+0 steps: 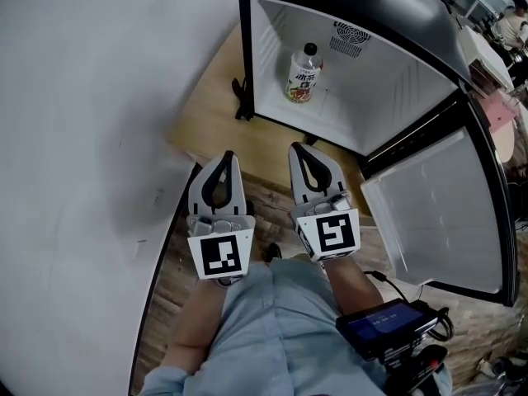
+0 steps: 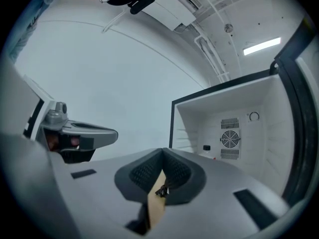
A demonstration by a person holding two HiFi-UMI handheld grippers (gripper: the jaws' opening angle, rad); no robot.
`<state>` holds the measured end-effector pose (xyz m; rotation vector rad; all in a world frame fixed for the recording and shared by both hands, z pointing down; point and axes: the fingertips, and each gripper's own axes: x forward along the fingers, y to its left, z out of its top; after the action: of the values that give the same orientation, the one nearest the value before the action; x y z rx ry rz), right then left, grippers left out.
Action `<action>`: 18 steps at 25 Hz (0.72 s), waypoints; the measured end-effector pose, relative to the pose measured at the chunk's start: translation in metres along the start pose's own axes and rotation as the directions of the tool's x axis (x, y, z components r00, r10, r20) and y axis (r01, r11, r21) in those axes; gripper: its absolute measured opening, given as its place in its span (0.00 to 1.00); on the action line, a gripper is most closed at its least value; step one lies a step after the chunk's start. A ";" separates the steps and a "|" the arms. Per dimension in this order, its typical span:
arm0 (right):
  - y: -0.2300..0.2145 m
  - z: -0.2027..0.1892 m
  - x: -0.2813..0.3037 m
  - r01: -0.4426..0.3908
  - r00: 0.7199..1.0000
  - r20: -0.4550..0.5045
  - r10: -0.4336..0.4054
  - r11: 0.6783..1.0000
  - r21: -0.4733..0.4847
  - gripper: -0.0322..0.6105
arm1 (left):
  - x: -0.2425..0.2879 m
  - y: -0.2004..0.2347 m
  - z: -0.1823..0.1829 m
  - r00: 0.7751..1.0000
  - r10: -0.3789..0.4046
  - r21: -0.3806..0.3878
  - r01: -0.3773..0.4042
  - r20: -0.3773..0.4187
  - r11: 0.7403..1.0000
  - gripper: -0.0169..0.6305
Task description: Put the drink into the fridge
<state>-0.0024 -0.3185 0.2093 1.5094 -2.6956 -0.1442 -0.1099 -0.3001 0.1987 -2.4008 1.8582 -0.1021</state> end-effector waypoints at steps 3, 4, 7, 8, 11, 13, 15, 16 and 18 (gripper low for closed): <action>0.001 0.002 -0.001 -0.003 1.000 0.000 0.003 1.000 0.003 0.06 | -0.001 -0.001 0.005 1.000 0.000 0.005 0.000 0.013 1.000 0.04; 0.001 0.003 -0.001 -0.005 1.000 0.002 0.005 1.000 -0.005 0.06 | -0.001 -0.001 0.006 1.000 0.000 0.006 0.000 0.017 1.000 0.04; 0.003 0.006 -0.002 -0.005 1.000 0.009 0.005 1.000 -0.016 0.06 | -0.003 -0.002 0.008 1.000 -0.002 0.008 0.002 0.018 1.000 0.04; 0.003 0.006 -0.002 -0.004 1.000 0.010 0.004 1.000 -0.015 0.06 | -0.003 -0.003 0.008 1.000 -0.004 0.009 0.003 0.019 1.000 0.04; 0.003 0.007 -0.002 -0.003 1.000 0.010 0.003 1.000 -0.017 0.06 | -0.002 -0.004 0.009 1.000 -0.008 0.011 0.008 0.020 1.000 0.04; 0.001 0.005 -0.002 0.002 1.000 0.009 -0.002 1.000 -0.011 0.06 | -0.001 -0.004 0.008 1.000 -0.010 0.011 0.009 0.018 1.000 0.04; 0.000 0.003 -0.002 0.005 1.000 0.006 -0.005 1.000 -0.006 0.06 | 0.000 -0.004 0.008 1.000 -0.011 0.011 0.011 0.016 1.000 0.04; 0.000 0.003 -0.001 0.006 1.000 0.006 -0.006 1.000 -0.007 0.05 | 0.001 -0.005 0.008 1.000 -0.012 0.011 0.012 0.016 1.000 0.04; 0.000 0.004 -0.001 0.009 1.000 0.004 -0.008 1.000 -0.007 0.06 | 0.001 -0.005 0.008 1.000 -0.016 0.014 0.016 0.016 1.000 0.04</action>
<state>-0.0016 -0.3172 0.2056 1.5206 -2.6894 -0.1564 -0.1037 -0.2995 0.1912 -2.3998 1.8256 -0.0964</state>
